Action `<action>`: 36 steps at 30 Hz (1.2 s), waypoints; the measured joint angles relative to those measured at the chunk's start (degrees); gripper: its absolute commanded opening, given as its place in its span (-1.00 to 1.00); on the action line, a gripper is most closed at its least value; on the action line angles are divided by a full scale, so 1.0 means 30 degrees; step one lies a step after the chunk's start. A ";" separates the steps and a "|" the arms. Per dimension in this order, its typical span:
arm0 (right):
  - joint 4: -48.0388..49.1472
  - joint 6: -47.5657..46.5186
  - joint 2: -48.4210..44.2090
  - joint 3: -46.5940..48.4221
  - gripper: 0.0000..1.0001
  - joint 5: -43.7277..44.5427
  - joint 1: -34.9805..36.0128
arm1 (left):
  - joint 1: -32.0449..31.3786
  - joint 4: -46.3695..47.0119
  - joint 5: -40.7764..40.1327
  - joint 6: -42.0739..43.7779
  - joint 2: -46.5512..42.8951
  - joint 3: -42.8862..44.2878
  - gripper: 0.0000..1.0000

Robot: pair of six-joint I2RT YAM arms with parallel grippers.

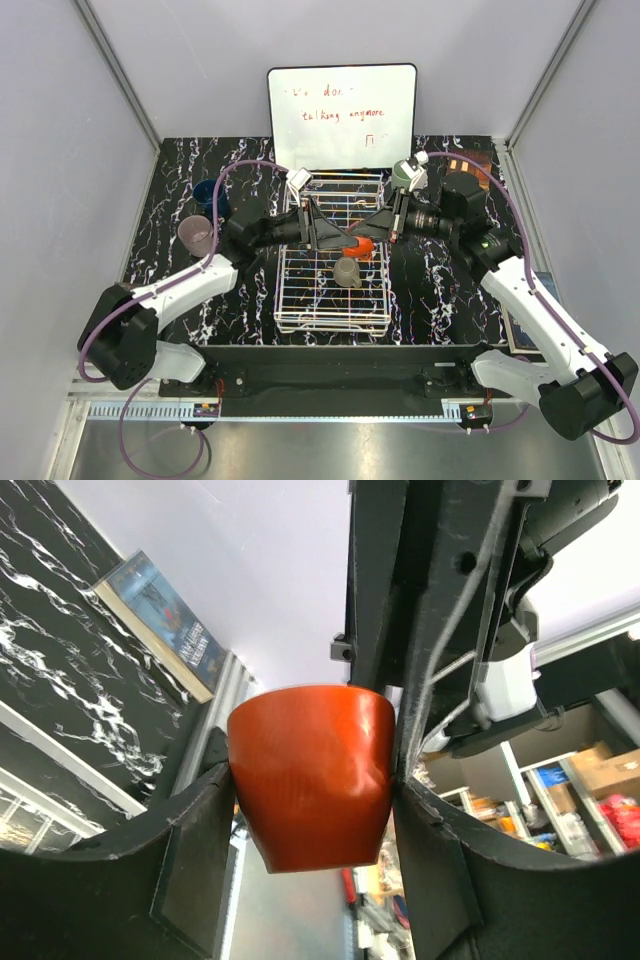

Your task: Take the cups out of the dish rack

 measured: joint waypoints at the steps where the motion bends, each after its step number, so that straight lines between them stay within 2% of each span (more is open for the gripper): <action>1: -0.0015 0.0095 0.0000 -0.0015 -1.00 -0.0022 0.0000 | 0.0000 0.0015 -0.0029 0.0219 -0.0022 0.0000 -1.00; 2: -0.0036 0.0313 0.0000 -0.0036 -1.00 -0.0044 0.0000 | 0.0000 0.0015 -0.0015 0.0372 -0.0058 0.0000 -0.99; 3: -0.0036 0.0386 -0.0007 -0.0051 -1.00 -0.0044 0.0000 | 0.0000 0.0000 -0.0015 0.0459 -0.0080 0.0000 -0.84; 4: -0.0029 0.0437 -0.0022 -0.0058 -1.00 -0.0044 0.0000 | 0.0000 -0.0051 -0.0022 0.0546 -0.0109 0.0000 -0.38; 5: -0.0036 0.0452 -0.0066 -0.0073 -1.00 0.0007 0.0000 | 0.0000 -0.0160 -0.0058 0.0685 -0.0153 0.0000 -0.13; 7: -0.0124 0.0437 -0.0248 -0.0138 -1.00 0.0175 0.0058 | -0.0044 -0.0576 -0.0138 0.0976 -0.0342 0.0007 0.56; 9: -0.0357 0.0372 -0.0466 -0.0160 -1.00 0.0379 0.0138 | -0.0138 -0.1239 -0.0248 0.1464 -0.0576 0.0146 0.81; 11: -0.0707 -0.0036 -0.0794 -0.0160 -1.00 0.0794 0.0189 | -0.0160 -0.2368 -0.0561 0.1872 -0.0845 0.0423 0.98; 20: -0.2499 -0.1195 -0.1574 -0.0015 -1.00 0.3366 0.0175 | -0.0109 -0.7410 -0.3075 0.3628 -0.1180 0.1661 0.98; 25: -0.6914 -0.3373 -0.0860 0.2353 -1.00 0.9551 0.0182 | 0.0007 -1.2823 -0.7206 0.5042 -0.1188 0.2878 0.98; 30: -0.9114 -0.5268 0.2244 0.3840 -1.00 1.6429 -0.0328 | 0.0058 -1.7223 -1.0950 0.5865 -0.1188 0.3716 0.98; 36: -1.0542 -0.5588 0.7293 0.3869 -1.00 1.9198 -0.3468 | 0.0066 -2.0881 -1.3865 0.6120 -0.1188 0.3774 0.98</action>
